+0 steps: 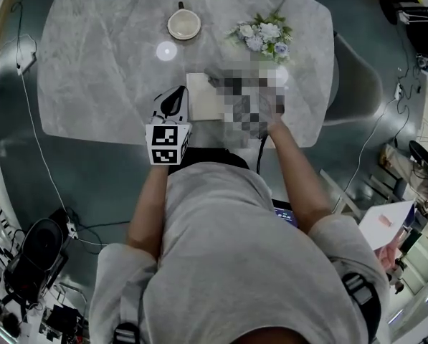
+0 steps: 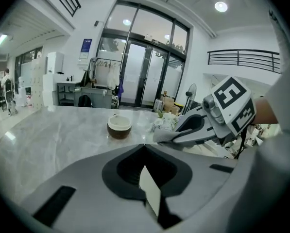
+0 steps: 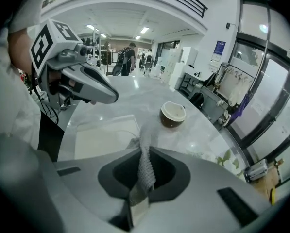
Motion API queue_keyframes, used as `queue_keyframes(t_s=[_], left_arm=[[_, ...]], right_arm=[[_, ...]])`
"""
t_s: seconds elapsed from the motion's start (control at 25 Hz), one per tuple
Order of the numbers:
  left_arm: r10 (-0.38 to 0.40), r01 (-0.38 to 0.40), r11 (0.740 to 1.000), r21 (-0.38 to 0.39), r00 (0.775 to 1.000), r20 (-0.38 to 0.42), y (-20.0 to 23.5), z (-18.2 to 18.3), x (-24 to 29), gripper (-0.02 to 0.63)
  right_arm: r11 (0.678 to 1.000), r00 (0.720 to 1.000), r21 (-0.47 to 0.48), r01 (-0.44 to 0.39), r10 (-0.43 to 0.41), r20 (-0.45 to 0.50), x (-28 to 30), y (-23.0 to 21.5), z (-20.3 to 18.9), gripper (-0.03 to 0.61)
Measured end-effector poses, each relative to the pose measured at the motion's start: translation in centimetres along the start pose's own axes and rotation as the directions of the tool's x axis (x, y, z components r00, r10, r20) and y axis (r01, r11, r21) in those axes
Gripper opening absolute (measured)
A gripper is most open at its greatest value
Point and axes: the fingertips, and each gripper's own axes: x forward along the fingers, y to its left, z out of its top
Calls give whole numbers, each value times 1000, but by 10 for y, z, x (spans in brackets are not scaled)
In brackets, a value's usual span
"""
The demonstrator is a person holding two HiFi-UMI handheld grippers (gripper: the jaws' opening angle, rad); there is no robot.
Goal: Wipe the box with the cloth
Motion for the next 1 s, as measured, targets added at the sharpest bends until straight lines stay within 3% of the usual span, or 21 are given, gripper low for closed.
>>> queue_keyframes(t_s=[0.2, 0.64, 1.0], left_arm=[[-12, 12, 1000, 10, 1000, -14, 7, 4, 5, 23], [-28, 28, 1000, 6, 999, -44, 1, -5, 9, 23], [-24, 24, 1000, 0, 999, -45, -15, -22, -1, 23]], right_arm=[[1000, 999, -12, -29, 29, -36, 13, 4, -4, 41], [999, 999, 39, -38, 38, -21, 14, 7, -5, 42], [997, 997, 29, -78, 78, -14, 5, 40, -18, 41]])
